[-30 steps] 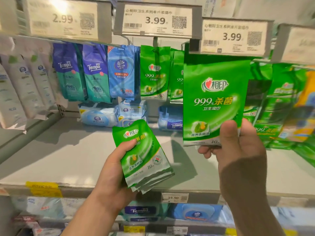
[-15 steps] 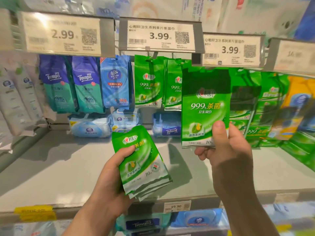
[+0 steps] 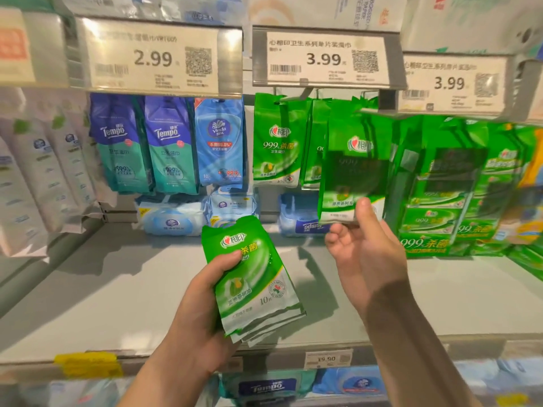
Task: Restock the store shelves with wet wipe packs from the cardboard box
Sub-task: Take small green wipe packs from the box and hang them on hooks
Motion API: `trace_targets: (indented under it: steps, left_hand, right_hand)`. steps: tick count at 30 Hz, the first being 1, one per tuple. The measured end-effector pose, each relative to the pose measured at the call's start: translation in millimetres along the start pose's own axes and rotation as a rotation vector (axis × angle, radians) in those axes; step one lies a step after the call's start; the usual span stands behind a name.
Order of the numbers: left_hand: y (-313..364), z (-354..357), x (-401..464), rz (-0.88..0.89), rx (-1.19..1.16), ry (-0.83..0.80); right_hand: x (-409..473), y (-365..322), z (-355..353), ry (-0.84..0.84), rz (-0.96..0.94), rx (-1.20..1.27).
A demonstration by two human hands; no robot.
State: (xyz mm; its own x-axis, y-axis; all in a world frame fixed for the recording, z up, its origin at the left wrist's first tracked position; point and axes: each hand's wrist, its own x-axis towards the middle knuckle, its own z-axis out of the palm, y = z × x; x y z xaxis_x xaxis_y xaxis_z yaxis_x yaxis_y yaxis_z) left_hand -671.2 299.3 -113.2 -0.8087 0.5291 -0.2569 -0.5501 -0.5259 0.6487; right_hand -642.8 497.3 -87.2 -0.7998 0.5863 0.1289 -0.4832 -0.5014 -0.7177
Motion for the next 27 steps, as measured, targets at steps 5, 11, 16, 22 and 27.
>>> trace_targets:
  steps: [5,11,16,22,27]
  left_hand:
    - [2,-3,-7,-0.006,-0.004,-0.010]
    - [5,-8,-13,0.000,-0.001,-0.006]
    - [5,-14,-18,-0.002,-0.012,-0.021]
    - [4,-15,-21,-0.011,-0.018,-0.012]
    - [1,-14,-22,-0.020,-0.029,-0.013]
  right_hand:
    - [31,0,20,0.169,0.010,0.000]
    - [49,5,20,0.164,-0.008,-0.019]
    - [48,10,16,0.198,0.049,-0.020]
    - [40,16,5,0.240,0.190,-0.116]
    - [17,20,-3,0.182,0.252,-0.203]
